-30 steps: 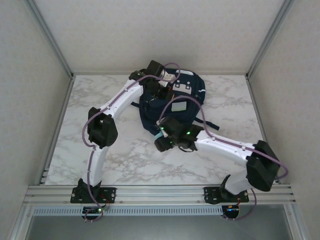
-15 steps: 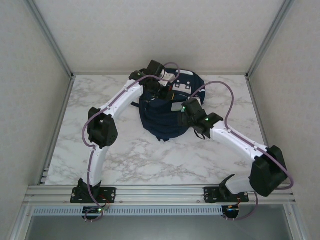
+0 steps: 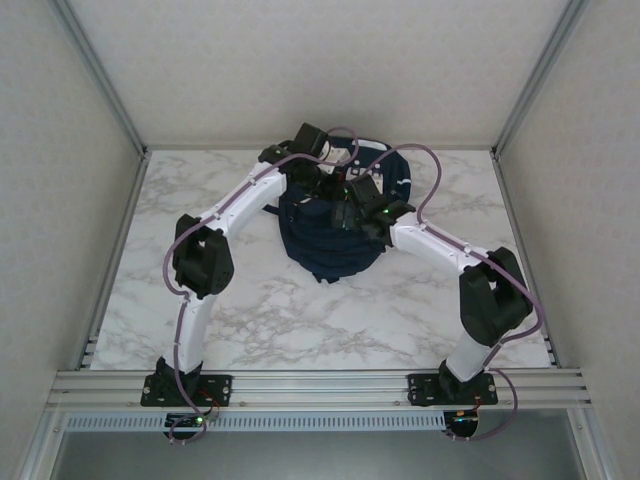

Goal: Pack books, pencil case, and school supplies into a backpack

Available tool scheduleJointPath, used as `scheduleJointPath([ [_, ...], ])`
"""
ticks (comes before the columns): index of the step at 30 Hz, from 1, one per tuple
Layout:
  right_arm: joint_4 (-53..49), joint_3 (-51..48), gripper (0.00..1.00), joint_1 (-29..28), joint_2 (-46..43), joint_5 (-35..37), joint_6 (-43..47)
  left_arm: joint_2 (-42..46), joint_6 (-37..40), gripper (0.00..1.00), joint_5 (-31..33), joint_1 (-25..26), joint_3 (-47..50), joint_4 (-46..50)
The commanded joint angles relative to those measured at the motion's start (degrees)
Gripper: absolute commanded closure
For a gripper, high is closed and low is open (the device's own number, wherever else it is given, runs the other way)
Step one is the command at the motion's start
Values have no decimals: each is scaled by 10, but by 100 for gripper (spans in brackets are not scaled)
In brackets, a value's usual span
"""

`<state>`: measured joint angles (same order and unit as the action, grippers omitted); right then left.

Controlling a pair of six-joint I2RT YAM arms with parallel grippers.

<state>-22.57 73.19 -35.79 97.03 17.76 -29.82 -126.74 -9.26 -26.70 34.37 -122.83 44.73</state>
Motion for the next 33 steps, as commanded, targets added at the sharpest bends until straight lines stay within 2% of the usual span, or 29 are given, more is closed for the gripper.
scheduleJointPath([
  [1,6,16,1,2,-12,-2,-13,45,-23,100,-11,7,5,-14],
  [8,-5,-48,2,3,-105,7,-16,47,-28,100,-11,7,-2,-21],
  [10,-6,-73,7,2,-134,-2,-23,48,-30,100,-13,8,-2,-20],
  [11,-4,-83,13,3,-143,-6,-27,49,-32,100,-15,8,-2,-21],
  [15,26,-128,48,3,-170,-18,-37,55,-32,100,-15,11,-2,-20],
  [19,49,-139,69,2,-158,-34,-36,59,-32,100,-14,15,-2,-17],
  [22,52,-134,74,4,-130,-34,-32,63,-34,100,-13,17,0,-16],
  [26,73,-133,74,4,-94,-36,-31,67,-37,100,-12,23,9,-19],
  [33,181,-125,77,14,-41,-19,-11,100,-53,100,-14,38,64,-39],
])
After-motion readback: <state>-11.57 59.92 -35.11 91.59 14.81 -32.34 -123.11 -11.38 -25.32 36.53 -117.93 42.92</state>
